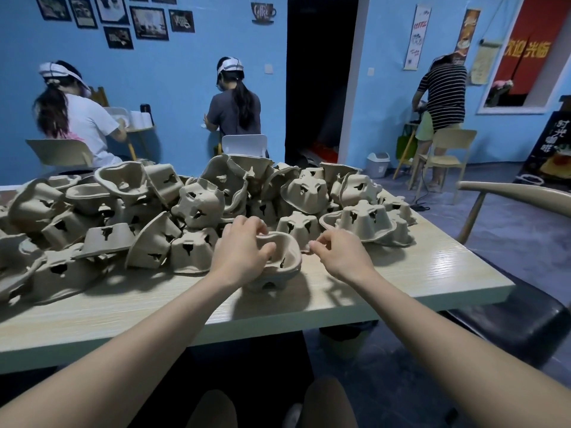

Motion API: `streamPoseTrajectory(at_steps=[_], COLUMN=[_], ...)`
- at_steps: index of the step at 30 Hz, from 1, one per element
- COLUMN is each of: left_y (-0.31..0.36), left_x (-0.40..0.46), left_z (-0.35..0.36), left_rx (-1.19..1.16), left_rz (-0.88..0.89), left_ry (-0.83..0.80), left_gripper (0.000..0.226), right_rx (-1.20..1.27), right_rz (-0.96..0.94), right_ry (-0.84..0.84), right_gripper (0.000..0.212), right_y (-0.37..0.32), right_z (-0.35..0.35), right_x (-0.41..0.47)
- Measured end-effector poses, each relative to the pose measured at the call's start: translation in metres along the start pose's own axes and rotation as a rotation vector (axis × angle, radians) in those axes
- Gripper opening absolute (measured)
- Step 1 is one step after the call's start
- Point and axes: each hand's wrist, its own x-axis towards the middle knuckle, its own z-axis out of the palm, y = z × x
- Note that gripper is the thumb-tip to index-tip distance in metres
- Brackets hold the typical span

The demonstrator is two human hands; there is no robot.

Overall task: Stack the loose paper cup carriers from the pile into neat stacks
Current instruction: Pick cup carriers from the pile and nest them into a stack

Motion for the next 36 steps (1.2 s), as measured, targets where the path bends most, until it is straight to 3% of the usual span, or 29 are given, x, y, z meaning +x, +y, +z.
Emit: streamPoseTrajectory(at_steps=[4,11,16,22,28,36], left_y=[0.04,0.092,0.112,0.116,0.114,0.12], left_x=[0.012,0.024,0.033,0.039,0.04,0.043], left_z=[0.024,0.086,0.113,0.132,0.134,0.11], left_rx=[-0.035,-0.047,0.042,0.13,0.095,-0.019], left_rz=[0.171,0.288,0.36,0.464,0.468,0.382], left_ry=[-0.052,-0.099,-0.015,0.084,0.148,0.158], left_gripper=[0.02,0.026,0.03,0.019,0.004,0.007], right_rx=[-0.049,-0.076,-0.109,-0.187,-0.216,-0.276], right_rz=[0.059,0.147,0.169,0.128,0.12,0.143], right_ry=[0.038,0.079,0.102,0.097,0.094,0.058], right_gripper=[0.019,0.019,0.025,0.029,0.032,0.029], right_y=[0.032,0.102,0.132,0.143,0.144,0.14], right_z=[-0.018,-0.038,-0.037,-0.032,-0.031,-0.033], right_x=[-0.003,-0.002,0.002,0.002,0.003,0.001])
